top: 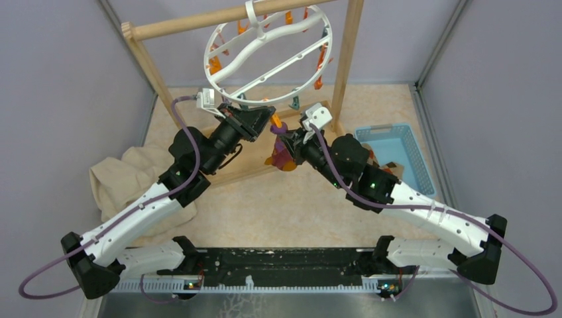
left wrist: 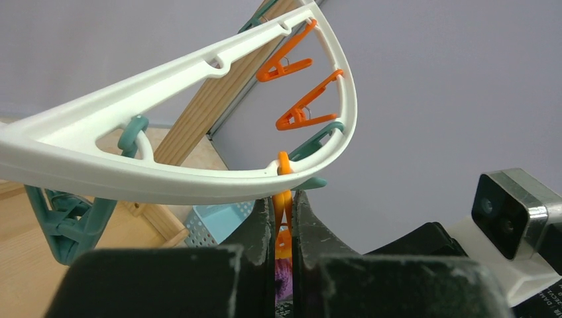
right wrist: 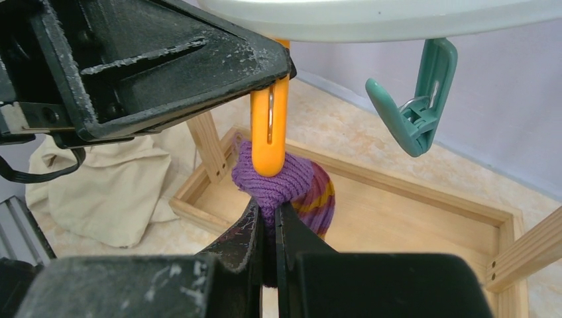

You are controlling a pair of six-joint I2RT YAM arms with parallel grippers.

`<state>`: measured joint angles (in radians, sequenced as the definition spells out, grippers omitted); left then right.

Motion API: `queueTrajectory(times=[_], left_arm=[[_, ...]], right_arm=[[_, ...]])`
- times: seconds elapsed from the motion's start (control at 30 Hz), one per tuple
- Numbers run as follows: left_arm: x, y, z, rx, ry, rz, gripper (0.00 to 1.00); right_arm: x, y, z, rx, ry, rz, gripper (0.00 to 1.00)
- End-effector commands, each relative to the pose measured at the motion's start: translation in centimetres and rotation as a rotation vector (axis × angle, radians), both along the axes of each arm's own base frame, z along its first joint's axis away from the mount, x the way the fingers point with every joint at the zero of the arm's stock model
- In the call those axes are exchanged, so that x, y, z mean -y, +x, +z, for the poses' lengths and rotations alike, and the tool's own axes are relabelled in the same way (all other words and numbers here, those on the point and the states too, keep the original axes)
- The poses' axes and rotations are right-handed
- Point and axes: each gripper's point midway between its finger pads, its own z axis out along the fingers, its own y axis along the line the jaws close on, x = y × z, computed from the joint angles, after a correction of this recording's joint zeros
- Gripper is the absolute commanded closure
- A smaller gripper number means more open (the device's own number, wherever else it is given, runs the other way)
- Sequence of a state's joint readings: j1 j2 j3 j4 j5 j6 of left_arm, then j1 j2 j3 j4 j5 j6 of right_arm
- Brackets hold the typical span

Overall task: Clip the socks to the hanger
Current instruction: Clamp the sock onto the hanger.

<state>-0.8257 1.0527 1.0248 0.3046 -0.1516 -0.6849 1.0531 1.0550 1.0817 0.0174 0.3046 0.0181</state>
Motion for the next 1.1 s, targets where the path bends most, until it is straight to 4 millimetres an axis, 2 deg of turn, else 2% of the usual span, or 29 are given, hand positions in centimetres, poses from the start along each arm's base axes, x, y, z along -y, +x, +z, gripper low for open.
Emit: queueTrajectory(times=[0.0,0.2,0.57,0.83,1.07], left_arm=[[1.3,-2.0,-1.1,-0.041,0.05,-0.119,1.0],[1.4,-2.0,-1.2,-0.047,0.047,-0.12,1.0],[1.5,-1.5,-1.9,-0.058,0.065,-0.106,1.0],[1.7,-1.6,-2.1,-0.06,0.068,-0.114,1.0],[1.7,-2.1,-1.8,-0.061,0.055,-0.135,1.0]], right_arm=[[0.1,0.2,2.5,0.049,0.067,-0.024,1.0],[-0.5,0.5,1.9,0.043,0.057,-0.018,1.0],[0.7,0.0,3.9,0.1,0.08,-0.023,1.0],[1.4,-0.2,4.7,0.118,0.099,-0.033,1.0],[-0.3,0.2,3.9,0.116,0.082,-0.007,1.0]])
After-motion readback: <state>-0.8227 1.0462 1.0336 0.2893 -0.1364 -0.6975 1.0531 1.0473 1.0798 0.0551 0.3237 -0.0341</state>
